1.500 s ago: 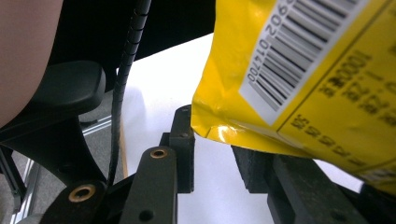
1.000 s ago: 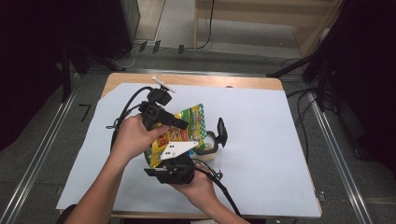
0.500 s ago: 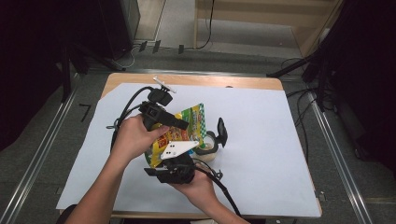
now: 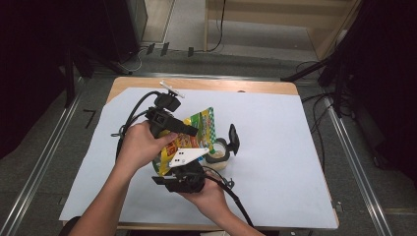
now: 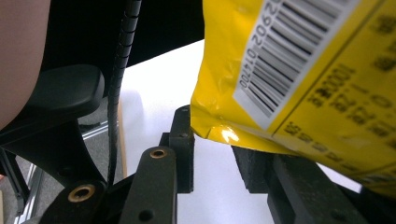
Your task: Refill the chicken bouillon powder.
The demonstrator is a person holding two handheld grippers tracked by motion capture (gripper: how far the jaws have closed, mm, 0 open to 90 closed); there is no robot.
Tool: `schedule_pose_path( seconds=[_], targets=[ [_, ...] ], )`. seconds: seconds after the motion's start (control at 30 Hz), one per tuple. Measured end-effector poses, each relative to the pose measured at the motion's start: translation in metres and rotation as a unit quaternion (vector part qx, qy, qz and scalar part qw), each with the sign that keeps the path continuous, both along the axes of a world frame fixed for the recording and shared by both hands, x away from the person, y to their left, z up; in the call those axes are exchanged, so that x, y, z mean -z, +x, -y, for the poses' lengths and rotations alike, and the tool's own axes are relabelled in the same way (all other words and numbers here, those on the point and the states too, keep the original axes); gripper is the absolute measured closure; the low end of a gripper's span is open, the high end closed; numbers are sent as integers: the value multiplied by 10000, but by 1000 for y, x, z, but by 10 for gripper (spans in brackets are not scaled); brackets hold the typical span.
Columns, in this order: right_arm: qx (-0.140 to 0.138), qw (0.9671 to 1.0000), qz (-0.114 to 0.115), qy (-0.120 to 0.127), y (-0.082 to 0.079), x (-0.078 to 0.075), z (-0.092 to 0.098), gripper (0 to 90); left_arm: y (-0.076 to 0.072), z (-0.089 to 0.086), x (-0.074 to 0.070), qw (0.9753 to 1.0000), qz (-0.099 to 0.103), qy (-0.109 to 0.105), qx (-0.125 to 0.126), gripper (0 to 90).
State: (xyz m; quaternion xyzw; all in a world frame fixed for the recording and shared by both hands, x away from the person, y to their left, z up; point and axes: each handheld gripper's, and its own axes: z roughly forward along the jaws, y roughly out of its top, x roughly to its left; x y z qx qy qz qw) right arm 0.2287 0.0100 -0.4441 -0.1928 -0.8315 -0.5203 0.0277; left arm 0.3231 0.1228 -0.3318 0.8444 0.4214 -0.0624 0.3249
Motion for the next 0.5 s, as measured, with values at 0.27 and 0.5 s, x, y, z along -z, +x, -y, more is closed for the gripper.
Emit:
schedule_pose_path(
  seconds=[0.27, 0.5],
  targets=[
    [48, 10000, -27, -29, 3, 1, 1, 707, -1, 2, -1, 10000, 11, 1, 21, 733],
    [66, 10000, -46, -30, 3, 2, 2, 707, -2, 3, -1, 10000, 13, -13, 35, 734]
  ],
)
